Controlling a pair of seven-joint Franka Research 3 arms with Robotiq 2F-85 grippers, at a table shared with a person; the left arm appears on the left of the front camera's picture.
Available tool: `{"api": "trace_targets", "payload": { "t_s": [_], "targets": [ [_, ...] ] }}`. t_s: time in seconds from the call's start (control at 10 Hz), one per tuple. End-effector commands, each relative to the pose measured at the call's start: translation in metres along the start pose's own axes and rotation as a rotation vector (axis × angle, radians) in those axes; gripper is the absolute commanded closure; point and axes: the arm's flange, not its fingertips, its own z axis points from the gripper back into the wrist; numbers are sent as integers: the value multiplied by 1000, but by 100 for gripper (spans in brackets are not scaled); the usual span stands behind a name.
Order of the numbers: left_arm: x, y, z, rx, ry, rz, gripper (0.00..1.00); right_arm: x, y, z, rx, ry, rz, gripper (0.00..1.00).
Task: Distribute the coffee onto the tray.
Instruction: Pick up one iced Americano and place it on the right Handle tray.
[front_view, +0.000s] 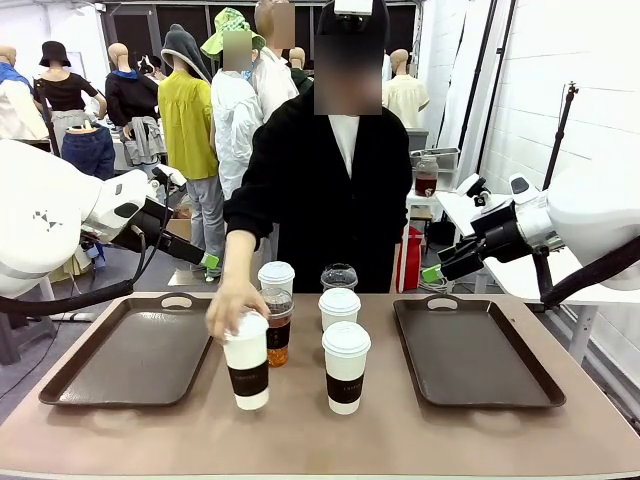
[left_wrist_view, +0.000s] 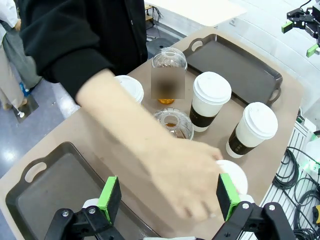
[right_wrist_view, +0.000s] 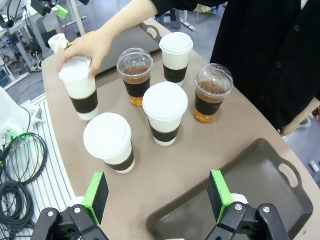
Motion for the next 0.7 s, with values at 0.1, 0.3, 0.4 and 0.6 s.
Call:
{"api": "trace_targets", "payload": {
  "t_s": [0.1,0.3,0.4,0.6],
  "targets": [
    [-1,1,0,-5,4,3,0,0,0,0,0,0,0,0],
    [-1,1,0,-5,4,3,0,15,-20,3,-23,52,13,0],
    [-1,1,0,-5,4,3,0,24,-34,2,-7,101,36,0],
    [-1,1,0,-5,4,3,0,41,-64,-6,28,208,88,0]
  ]
}}
